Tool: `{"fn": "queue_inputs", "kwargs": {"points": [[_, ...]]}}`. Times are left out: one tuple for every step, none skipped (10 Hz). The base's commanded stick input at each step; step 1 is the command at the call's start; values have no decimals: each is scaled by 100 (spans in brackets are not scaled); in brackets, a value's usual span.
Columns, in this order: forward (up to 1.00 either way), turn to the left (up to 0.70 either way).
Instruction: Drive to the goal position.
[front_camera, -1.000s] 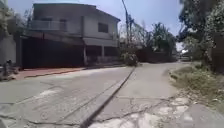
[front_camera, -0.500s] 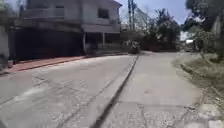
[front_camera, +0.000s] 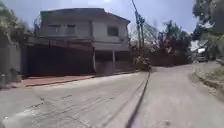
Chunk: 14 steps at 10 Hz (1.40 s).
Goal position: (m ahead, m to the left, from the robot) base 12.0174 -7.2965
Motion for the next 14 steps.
{"fn": "queue_inputs", "kwargs": {"points": [[100,-39],[100,-39],[100,-39],[100,-39],[100,-39],[100,-25],[100,-10],[100,1],[100,1],[100,1],[100,1],[100,1],[100,1],[100,1]]}}
